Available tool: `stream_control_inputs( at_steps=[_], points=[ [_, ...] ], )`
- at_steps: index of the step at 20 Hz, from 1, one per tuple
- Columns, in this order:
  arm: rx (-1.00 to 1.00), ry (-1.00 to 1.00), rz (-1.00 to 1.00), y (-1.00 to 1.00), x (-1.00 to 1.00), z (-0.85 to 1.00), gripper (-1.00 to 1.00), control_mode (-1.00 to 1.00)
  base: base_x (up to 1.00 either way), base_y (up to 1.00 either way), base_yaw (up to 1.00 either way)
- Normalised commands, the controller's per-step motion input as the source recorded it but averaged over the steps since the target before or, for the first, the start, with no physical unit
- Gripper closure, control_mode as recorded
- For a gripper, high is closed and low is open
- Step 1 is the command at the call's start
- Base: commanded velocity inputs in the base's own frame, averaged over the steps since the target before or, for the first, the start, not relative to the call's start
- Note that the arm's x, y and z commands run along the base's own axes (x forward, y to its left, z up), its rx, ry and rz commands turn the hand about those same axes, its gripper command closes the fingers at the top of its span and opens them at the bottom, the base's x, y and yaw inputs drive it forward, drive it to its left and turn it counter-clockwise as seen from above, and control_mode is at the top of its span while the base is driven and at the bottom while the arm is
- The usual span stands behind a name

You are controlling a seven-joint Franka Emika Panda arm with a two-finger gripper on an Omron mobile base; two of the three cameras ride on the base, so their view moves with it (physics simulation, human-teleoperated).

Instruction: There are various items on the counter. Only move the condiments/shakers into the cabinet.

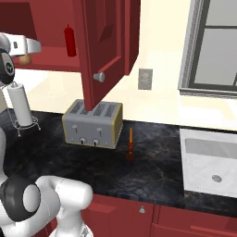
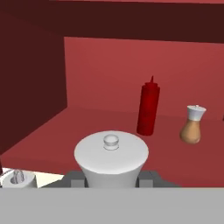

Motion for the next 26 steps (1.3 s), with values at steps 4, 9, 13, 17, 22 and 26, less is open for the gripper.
stream_control_inputs(
  at_steps=[4, 9, 13, 17, 22, 26],
  points=[
    [-0.02, 0.0, 0.0, 0.03, 0.41, -0.12, 1.0, -1.0, 0.0, 0.0, 0.0],
    [0.0, 0.0, -0.02, 0.07, 0.44, 0.0, 1.0, -1.0, 0.0, 0.0, 0.0],
    [0.0, 0.0, -0.04, 0.03, 0.52, 0.0, 1.0, -1.0, 0.0, 0.0, 0.0],
    [0.0, 0.0, -0.04, 0.04, 0.4, -0.01, 1.0, -1.0, 0.0, 0.0, 0.0],
    [0.0, 0.0, -0.04, 0.0, 0.31, -0.07, 1.0, -1.0, 0.0, 0.0, 0.0],
    [0.0, 0.0, -0.04, 0.0, 0.07, -0.23, 1.0, -1.0, 0.0, 0.0, 0.0]
  ],
)
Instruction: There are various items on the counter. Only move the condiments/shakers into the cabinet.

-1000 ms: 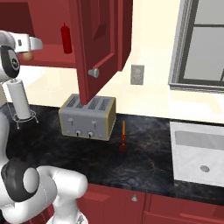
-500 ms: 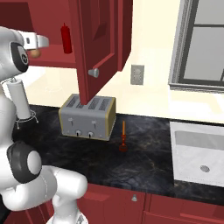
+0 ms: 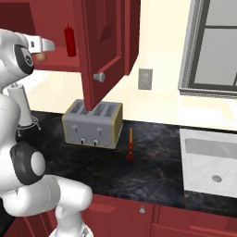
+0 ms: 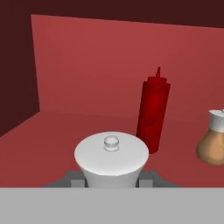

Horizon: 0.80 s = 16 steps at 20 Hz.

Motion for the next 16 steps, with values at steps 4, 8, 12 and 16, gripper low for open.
stream_control_inputs(
  at_steps=[4, 8, 12, 16],
  points=[
    [0.05, 0.0, -0.05, 0.0, 0.05, -0.09, 1.0, -1.0, 0.0, 0.0, 0.0],
    [0.06, 0.0, -0.04, 0.0, 0.13, -0.01, 1.0, -1.0, 0.0, 0.0, 0.0],
    [0.06, 0.03, -0.03, 0.0, 0.21, 0.0, 1.0, -1.0, 0.0, 0.0, 0.0],
    [0.02, 0.0, -0.01, 0.0, 0.29, 0.0, 1.0, -1.0, 0.0, 0.0, 0.0]
  ],
)
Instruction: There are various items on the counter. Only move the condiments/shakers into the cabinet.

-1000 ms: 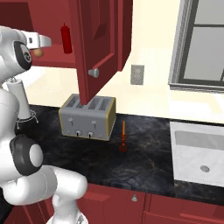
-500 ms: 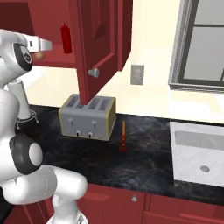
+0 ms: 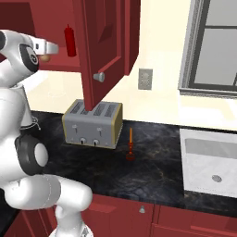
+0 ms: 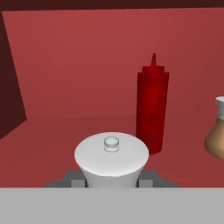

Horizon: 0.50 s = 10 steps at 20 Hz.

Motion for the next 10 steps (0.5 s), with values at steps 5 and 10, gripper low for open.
stream_control_inputs(
  at_steps=[5, 10],
  points=[
    [0.0, 0.0, 0.0, 0.0, 0.26, 0.0, 1.0, -1.0, 0.0, 0.0, 0.0],
    [0.0, 0.0, 0.0, 0.0, 0.2, -0.04, 1.0, -1.0, 0.0, 0.0, 0.0]
  ],
)
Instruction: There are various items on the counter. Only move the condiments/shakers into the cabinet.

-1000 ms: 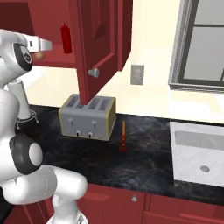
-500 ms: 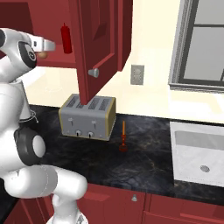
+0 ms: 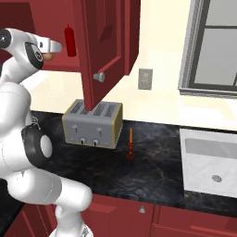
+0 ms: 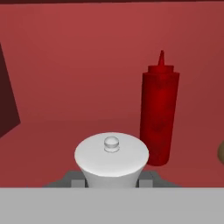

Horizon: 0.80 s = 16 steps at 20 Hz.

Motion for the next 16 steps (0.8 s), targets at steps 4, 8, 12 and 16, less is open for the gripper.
stream_control_inputs(
  at_steps=[4, 8, 12, 16],
  points=[
    [0.0, 0.0, 0.0, 0.0, 0.14, -0.08, 1.0, -1.0, 0.0, 0.0, 0.0],
    [0.0, 0.0, 0.0, 0.0, 0.13, -0.06, 1.0, -1.0, 0.0, 0.0, 0.0],
    [0.0, 0.0, 0.0, 0.0, 0.15, -0.06, 1.0, -1.0, 0.0, 0.0, 0.0],
    [0.0, 0.0, 0.0, 0.0, 0.16, -0.01, 1.0, -1.0, 0.0, 0.0, 0.0]
  ],
)
